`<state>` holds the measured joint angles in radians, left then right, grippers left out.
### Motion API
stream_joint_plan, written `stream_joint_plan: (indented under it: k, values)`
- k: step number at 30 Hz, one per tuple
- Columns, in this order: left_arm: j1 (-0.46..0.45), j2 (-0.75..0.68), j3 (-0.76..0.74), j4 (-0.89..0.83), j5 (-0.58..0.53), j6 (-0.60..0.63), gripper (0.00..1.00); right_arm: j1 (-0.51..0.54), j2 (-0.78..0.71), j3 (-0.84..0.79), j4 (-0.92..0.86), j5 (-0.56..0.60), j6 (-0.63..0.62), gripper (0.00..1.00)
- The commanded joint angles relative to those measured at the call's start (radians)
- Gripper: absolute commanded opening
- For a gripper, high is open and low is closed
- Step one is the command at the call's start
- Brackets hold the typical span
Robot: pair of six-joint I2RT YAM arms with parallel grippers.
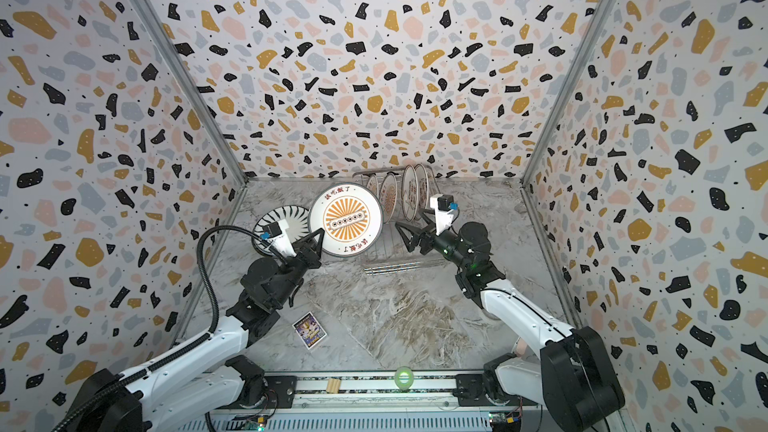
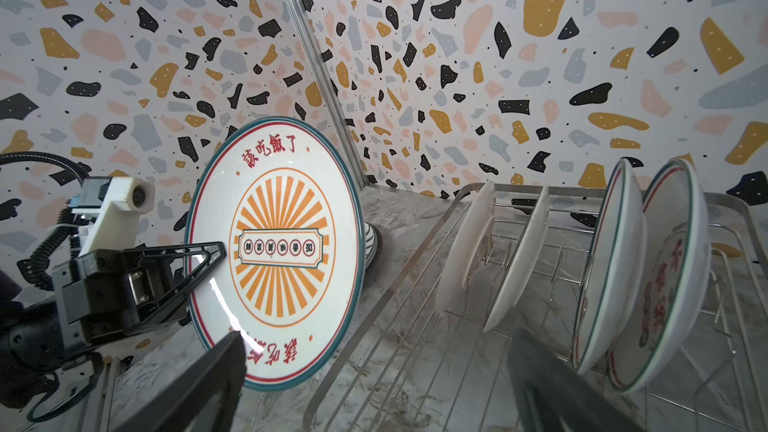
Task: Unload the plates from the dish rack
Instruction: 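Grasp the sunburst plate rim with the left gripper while the right gripper releases, then lower the sunburst plate onto the table with left gripper while right withdraws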
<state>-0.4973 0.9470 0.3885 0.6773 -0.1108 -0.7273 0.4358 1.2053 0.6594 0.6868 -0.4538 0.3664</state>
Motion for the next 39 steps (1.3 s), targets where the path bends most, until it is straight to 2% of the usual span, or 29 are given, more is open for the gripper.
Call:
stream_joint_plan:
  k: [1, 4, 7, 9, 15, 18, 22, 25, 29, 31, 35, 39]
  values:
    - [0.041, -0.056, -0.025, 0.065, -0.010, -0.081, 0.00, 0.048, -0.014, 0.053, 0.039, 0.045, -0.061, 0.99]
    - [0.076, -0.098, -0.054, 0.034, -0.042, -0.123, 0.00, 0.114, 0.000, 0.097, -0.022, 0.128, -0.140, 0.99]
    - [0.116, -0.130, -0.082, -0.034, -0.124, -0.215, 0.00, 0.167, 0.036, 0.154, -0.073, 0.207, -0.197, 0.99]
    - [0.148, -0.138, -0.094, -0.065, -0.098, -0.276, 0.00, 0.185, 0.074, 0.203, -0.113, 0.209, -0.209, 0.99]
    - [0.161, -0.125, -0.085, -0.185, -0.096, -0.356, 0.00, 0.230, 0.200, 0.375, -0.251, 0.175, -0.243, 0.99]
    - [0.171, -0.131, -0.081, -0.222, -0.089, -0.362, 0.00, 0.272, 0.254, 0.434, -0.312, 0.175, -0.301, 0.99]
    - [0.192, -0.131, -0.026, -0.418, -0.099, -0.344, 0.00, 0.309, 0.326, 0.518, -0.413, 0.171, -0.350, 0.99]
    - [0.192, -0.150, -0.069, -0.403, -0.081, -0.357, 0.00, 0.319, 0.368, 0.568, -0.456, 0.163, -0.356, 0.99]
    - [0.192, -0.174, -0.088, -0.484, -0.113, -0.338, 0.00, 0.337, 0.418, 0.641, -0.535, 0.162, -0.375, 0.99]
    - [0.192, -0.181, -0.107, -0.485, -0.122, -0.338, 0.00, 0.346, 0.439, 0.672, -0.576, 0.161, -0.394, 0.99]
    - [0.195, -0.135, -0.145, -0.432, -0.040, -0.328, 0.00, 0.356, 0.461, 0.697, -0.626, 0.183, -0.420, 0.99]
    - [0.195, -0.111, -0.165, -0.382, -0.006, -0.312, 0.00, 0.356, 0.449, 0.683, -0.623, 0.207, -0.427, 0.99]
